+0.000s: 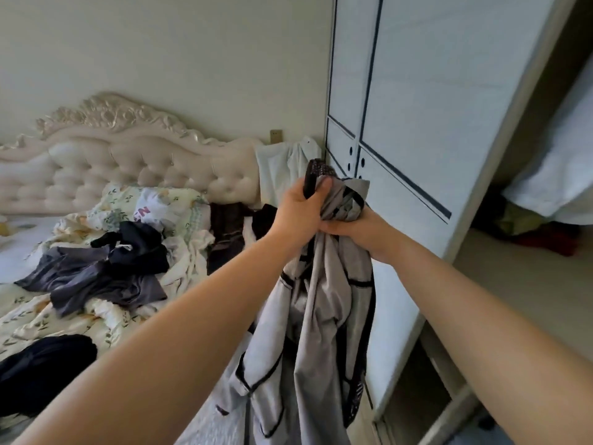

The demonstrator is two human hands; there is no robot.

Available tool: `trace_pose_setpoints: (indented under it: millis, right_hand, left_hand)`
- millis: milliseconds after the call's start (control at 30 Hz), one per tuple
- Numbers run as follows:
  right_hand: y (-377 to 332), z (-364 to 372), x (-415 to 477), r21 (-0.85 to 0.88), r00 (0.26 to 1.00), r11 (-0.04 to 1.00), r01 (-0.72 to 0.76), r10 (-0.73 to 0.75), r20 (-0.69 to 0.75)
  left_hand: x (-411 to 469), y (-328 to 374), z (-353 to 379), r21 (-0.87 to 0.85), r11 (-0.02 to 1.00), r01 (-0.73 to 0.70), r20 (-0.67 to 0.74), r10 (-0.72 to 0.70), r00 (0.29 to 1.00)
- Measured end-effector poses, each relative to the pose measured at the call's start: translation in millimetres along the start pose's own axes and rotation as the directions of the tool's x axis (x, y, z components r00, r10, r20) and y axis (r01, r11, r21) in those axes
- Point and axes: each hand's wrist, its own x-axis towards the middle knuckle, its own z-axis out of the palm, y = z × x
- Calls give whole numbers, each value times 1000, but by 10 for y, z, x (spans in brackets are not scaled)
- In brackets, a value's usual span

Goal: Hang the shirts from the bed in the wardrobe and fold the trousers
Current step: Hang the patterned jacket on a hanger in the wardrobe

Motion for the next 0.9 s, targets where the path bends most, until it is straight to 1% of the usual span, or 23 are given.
trace_pose_setpoints:
  millis: [33,67,100,133,167,233,300,333,400,467,500,567,633,733,800,900]
  right_hand:
    - [-12,-28,-49,-20,1000,1000,1,-1,-12]
    - [-19,-51,-98,-51,999,999,8,-11,-54]
    - [-27,-80,-150,-74,992,997,14,-24,-126]
    - [-45,-115,-203,-81,976,997,20,-37,-212]
    - [-74,-161,-258,-67,954,997,32,-50,-296]
    - [-177,-285,-361,-30,901,998,62,-68,-429]
    - [-368,-422,-453,-46,854,996,72,-85,-513]
    - [-489,-485,-503,-56,844,995,82,-99,-527]
    - [-739,-608,-598,-52,833,990,129,-137,-536]
    - [-968,-739,-701,-70,796,983,172,-181,-577]
    - [-1061,-802,-759,-74,774,979,192,-197,-601]
    - [-1207,-928,-874,-72,742,975,211,-208,-638]
    - [-1321,-1062,-997,-75,708,979,190,-190,-680]
    - [-1543,-1298,-1196,-113,658,978,176,-202,-725]
    - [-1734,-1466,-1328,-158,607,969,190,-242,-756]
    - [-1999,-1712,-1549,-222,533,951,215,-305,-789]
  left_hand:
    - [7,23,74,73,996,-56,19,54,998]
    - [18,34,144,162,979,-120,35,116,993]
    - [16,48,206,233,956,-178,46,172,984]
    - [13,64,260,253,944,-211,48,205,978]
    - [6,88,309,224,946,-232,51,227,973]
    - [-1,127,402,99,960,-261,82,254,964]
    - [7,180,516,-4,966,-259,173,256,951]
    - [22,204,581,-7,965,-260,238,254,937]
    - [59,255,713,40,957,-287,379,252,891]
    - [108,300,877,75,954,-291,498,217,840]
    - [120,325,971,104,947,-303,531,205,822]
    - [116,365,1178,177,921,-348,542,204,816]
    - [96,398,1420,186,905,-383,523,239,818]
    - [68,567,1789,68,911,-407,474,330,816]
    - [75,774,2036,-26,907,-421,442,389,809]
    - [84,1136,2425,-161,907,-390,401,421,814]
